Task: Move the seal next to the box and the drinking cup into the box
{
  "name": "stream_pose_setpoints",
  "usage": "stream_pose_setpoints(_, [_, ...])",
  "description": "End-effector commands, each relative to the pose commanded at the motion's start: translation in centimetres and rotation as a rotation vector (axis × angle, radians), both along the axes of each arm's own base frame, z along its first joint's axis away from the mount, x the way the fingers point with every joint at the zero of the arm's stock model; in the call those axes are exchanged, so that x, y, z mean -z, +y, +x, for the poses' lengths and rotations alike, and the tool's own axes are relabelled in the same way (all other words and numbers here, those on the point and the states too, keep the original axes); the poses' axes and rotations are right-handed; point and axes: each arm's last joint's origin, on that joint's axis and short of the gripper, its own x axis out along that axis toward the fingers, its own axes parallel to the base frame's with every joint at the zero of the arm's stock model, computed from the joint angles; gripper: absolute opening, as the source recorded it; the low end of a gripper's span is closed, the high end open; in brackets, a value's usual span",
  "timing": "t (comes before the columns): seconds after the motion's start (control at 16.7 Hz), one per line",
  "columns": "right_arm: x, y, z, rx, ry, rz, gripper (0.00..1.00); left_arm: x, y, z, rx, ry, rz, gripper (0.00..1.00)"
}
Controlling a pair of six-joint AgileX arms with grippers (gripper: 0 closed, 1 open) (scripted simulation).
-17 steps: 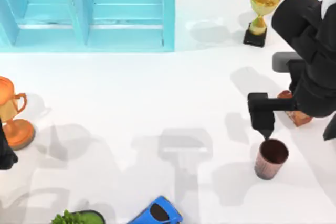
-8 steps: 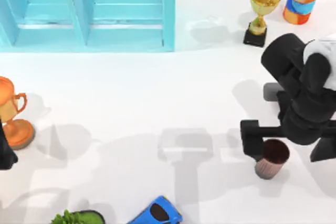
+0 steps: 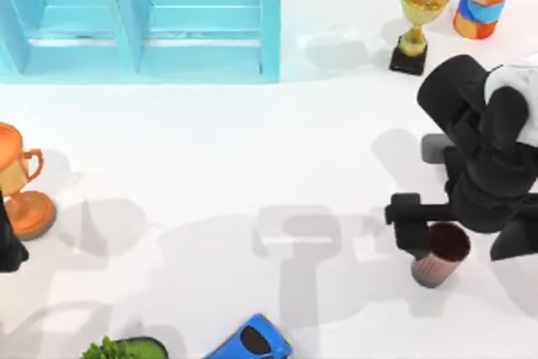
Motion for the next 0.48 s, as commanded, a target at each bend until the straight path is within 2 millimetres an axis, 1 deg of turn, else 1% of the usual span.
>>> stream_pose_setpoints(0.48, [0.00, 0.00, 0.00, 0.000, 0.000, 0.000, 0.10, 0.00, 0.00, 0.00, 0.000, 0.000, 0.000, 1.00])
